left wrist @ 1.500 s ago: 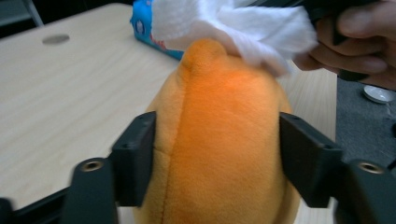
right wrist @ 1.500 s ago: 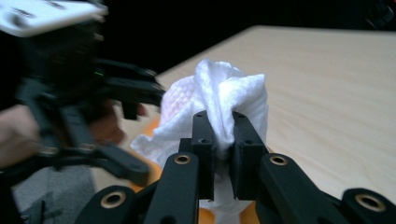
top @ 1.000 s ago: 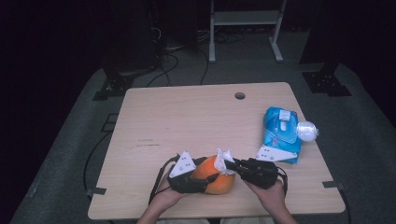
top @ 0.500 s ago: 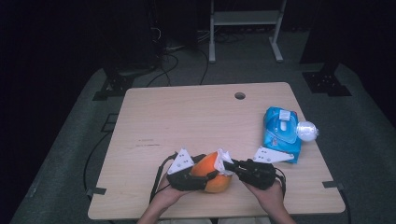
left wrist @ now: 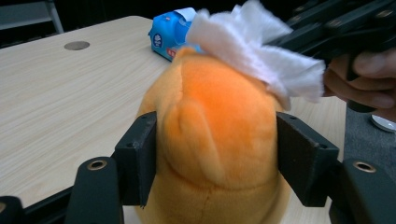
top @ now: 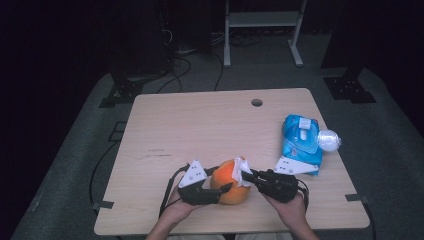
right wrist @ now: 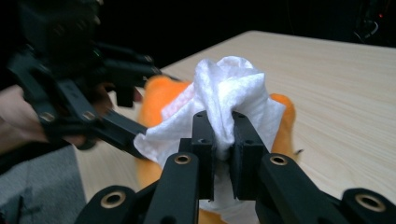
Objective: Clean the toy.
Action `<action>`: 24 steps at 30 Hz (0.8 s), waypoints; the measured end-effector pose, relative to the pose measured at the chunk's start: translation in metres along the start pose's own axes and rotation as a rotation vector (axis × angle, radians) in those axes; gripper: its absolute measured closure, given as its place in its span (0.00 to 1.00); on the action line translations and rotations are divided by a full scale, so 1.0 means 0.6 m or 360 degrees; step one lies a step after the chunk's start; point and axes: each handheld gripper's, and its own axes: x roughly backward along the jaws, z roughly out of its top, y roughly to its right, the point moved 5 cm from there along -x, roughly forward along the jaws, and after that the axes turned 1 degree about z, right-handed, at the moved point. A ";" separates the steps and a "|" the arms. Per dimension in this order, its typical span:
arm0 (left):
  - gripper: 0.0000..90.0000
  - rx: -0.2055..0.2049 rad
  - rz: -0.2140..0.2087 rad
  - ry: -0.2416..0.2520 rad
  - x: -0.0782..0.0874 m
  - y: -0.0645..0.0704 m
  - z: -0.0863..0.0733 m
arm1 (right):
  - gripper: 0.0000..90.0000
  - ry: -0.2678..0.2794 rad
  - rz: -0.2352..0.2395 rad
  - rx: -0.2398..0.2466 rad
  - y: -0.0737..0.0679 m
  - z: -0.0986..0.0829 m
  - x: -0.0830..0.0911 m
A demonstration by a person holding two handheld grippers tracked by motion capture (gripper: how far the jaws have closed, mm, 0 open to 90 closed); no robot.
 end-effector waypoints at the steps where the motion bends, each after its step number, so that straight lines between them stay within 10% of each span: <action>1: 0.36 0.0018 -0.0008 0.0011 0.000 -0.001 -0.002 | 0.90 -0.0016 -0.0010 -0.0024 0.006 -0.005 -0.003; 5: 0.21 -0.0008 0.0015 -0.0075 -0.017 0.002 -0.017 | 0.90 -0.0013 -0.0052 -0.0136 0.030 -0.015 -0.002; 10: 0.38 -0.0131 0.0002 -0.0085 -0.023 0.023 -0.020 | 0.90 -0.0021 0.0017 0.0030 -0.009 0.001 -0.002; 14: 0.36 -0.0143 -0.0038 -0.0071 -0.022 0.025 -0.022 | 0.90 -0.0048 -0.0083 -0.0050 0.027 -0.002 0.006; 18: 0.23 -0.0090 0.0016 -0.0069 -0.031 0.021 -0.019 | 0.90 -0.0070 -0.0045 -0.0087 0.024 -0.007 0.009; 24: 0.42 -0.0298 0.0180 -0.0035 -0.015 0.023 0.000 | 0.90 -0.0037 0.0036 0.0058 -0.019 0.016 0.001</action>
